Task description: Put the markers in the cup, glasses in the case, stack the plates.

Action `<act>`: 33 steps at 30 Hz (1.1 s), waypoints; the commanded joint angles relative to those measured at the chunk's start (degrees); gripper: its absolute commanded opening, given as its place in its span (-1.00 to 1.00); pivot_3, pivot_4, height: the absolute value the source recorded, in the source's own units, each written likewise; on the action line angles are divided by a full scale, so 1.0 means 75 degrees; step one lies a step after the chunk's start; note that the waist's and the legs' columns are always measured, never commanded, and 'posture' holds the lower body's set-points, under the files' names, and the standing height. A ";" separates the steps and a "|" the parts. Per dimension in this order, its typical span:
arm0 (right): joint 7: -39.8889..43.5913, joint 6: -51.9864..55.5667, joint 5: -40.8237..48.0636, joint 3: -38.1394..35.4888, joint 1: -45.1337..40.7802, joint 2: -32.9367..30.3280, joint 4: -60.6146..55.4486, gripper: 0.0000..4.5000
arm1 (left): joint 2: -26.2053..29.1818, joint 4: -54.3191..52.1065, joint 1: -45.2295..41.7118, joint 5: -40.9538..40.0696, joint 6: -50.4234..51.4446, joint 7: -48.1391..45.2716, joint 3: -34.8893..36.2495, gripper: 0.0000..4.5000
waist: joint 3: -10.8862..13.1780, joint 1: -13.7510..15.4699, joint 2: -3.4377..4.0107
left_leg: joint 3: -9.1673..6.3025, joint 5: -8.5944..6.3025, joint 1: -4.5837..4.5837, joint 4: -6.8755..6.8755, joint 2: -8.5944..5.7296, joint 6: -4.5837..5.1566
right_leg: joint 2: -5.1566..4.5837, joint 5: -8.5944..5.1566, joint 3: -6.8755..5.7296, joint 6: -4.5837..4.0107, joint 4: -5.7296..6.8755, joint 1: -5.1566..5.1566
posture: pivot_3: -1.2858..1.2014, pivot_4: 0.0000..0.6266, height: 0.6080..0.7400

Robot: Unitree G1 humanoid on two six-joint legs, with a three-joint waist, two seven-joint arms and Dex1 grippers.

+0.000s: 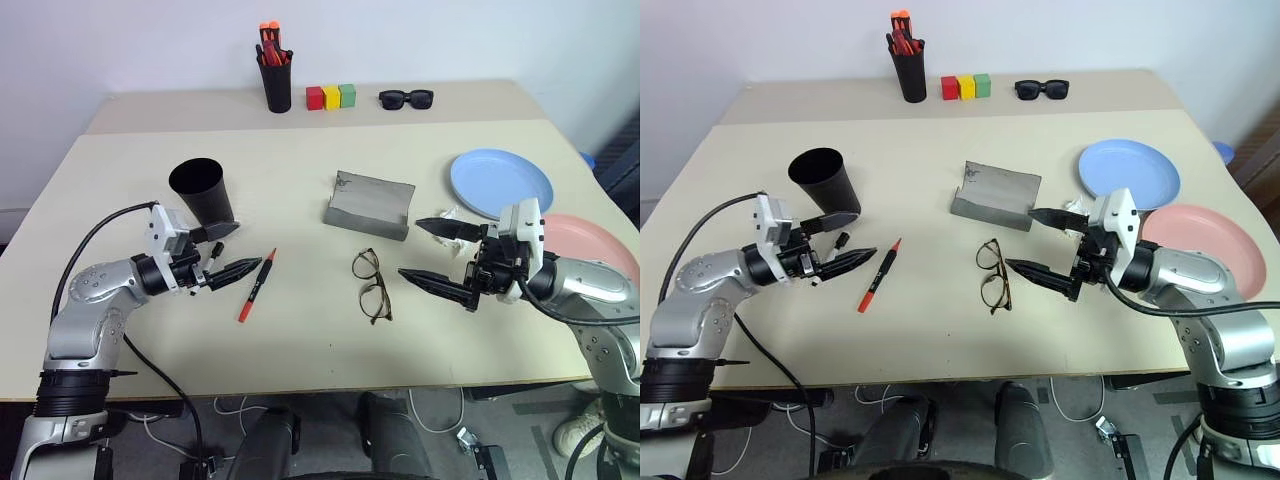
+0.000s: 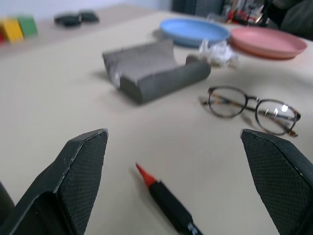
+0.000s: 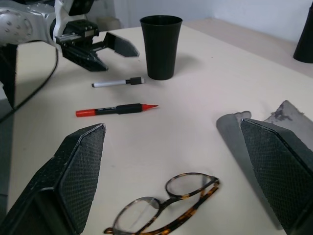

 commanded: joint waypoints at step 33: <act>-0.0264 -0.0744 -0.0680 0.1336 -0.0893 0.1276 0.0048 0.99 | 0.0579 -0.0580 -0.1178 -0.0177 0.5398 0.3982 0.0925 1.00 | 0.0007 -0.0031 -0.0016 | -0.0004 0.0000 0.0001 -0.0017 -0.0010 -0.0004 | 0.0006 0.0016 -0.0001 -0.0010 0.0007 -0.0018 | 0.03 -0.52 1.00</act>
